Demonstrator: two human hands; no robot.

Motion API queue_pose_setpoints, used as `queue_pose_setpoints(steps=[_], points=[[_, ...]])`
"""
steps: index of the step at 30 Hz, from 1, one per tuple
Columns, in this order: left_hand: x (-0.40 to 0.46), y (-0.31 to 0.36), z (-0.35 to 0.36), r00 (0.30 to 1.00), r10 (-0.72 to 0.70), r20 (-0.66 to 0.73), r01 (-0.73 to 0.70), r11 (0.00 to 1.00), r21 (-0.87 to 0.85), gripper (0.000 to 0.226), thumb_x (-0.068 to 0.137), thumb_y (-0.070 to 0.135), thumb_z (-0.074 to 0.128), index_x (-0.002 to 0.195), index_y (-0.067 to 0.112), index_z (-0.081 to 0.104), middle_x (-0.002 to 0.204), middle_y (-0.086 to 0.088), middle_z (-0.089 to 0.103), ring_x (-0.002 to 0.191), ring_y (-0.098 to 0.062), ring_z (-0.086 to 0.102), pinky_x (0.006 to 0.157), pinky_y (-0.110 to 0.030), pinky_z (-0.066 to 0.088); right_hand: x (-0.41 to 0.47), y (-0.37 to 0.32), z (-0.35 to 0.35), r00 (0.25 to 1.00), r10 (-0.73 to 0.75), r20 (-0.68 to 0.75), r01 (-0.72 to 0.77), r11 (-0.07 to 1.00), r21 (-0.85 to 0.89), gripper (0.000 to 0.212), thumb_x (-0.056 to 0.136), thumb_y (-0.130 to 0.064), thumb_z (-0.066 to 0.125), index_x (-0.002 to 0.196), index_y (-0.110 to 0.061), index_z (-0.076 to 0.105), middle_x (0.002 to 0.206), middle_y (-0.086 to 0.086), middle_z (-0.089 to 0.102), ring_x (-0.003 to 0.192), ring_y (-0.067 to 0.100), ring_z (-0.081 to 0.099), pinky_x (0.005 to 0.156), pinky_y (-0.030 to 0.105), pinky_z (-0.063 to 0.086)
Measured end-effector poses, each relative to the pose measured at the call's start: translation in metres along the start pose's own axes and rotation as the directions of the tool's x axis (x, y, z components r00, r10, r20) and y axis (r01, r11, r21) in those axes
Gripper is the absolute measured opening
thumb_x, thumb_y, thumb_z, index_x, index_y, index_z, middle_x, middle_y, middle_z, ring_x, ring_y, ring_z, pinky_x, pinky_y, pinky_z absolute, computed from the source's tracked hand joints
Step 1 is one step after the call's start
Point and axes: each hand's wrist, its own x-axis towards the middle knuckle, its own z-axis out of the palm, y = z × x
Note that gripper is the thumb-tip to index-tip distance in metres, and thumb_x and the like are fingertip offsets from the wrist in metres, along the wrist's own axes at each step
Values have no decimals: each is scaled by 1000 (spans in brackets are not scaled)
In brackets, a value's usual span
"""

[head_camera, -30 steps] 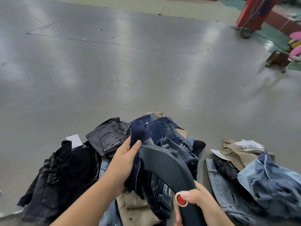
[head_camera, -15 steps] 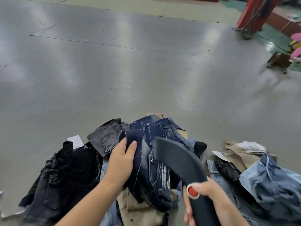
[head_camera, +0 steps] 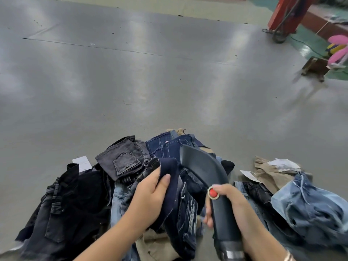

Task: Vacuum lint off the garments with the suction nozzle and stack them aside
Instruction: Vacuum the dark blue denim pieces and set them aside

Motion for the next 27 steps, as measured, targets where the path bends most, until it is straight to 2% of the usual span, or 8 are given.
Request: queue_pose_setpoints(steps=[5,8,10,12,14,16,21,27], points=[[14,-1,-11,979,-172,-108,153,974,-165,25,99,13,47,108,28,64,102,6,71,98,-13,64,92,-32,48,-4,5,7,994,72,81,-65,994,-88,35,42,-15,75,68,3,60,42,17,53,37,24,56,40,24,47],[19,1,-16,971,-186,-149,152,965,-215,26,100,10,46,100,28,65,90,12,73,86,0,65,77,-14,47,-14,19,11,999,10,33,-6,992,-127,23,38,4,54,53,-7,68,40,0,59,35,1,54,39,10,40],[18,1,-17,979,-151,-139,124,975,-185,27,99,9,46,98,28,66,90,15,72,84,7,63,74,-7,44,-20,22,20,990,22,138,-8,995,-99,36,34,-5,63,65,-16,79,55,4,65,47,5,59,47,11,43],[15,0,-15,988,-113,-106,97,985,-145,25,99,9,46,97,25,66,90,14,71,85,7,62,77,-8,43,-17,24,21,993,33,116,-18,992,-124,49,35,-3,63,83,-2,76,52,7,62,43,9,58,45,13,43],[11,1,-11,993,-104,-57,94,984,-149,25,99,9,45,96,21,66,86,13,71,82,5,62,75,-9,44,-10,23,16,997,28,77,-17,990,-140,29,42,6,49,68,9,60,37,5,55,28,9,51,34,14,40],[9,3,-7,993,-121,-5,117,968,-220,25,100,9,42,99,18,66,85,10,72,80,0,64,73,-13,47,-4,15,17,995,50,83,-40,992,-116,10,47,-1,54,56,2,52,35,13,50,26,19,50,30,19,39],[0,9,-5,972,-201,125,234,899,-370,23,98,14,46,95,19,68,76,3,72,66,-5,65,58,-13,47,0,16,6,991,42,128,-38,999,-31,41,54,-37,69,59,0,53,56,23,53,44,30,54,47,33,49],[-5,9,-8,839,-445,312,543,678,-495,21,86,25,56,95,24,75,78,-8,70,57,-15,63,51,-21,48,14,5,-2,1000,24,-5,-23,1000,20,35,61,-34,67,62,-3,52,57,19,54,43,28,53,44,29,48]])
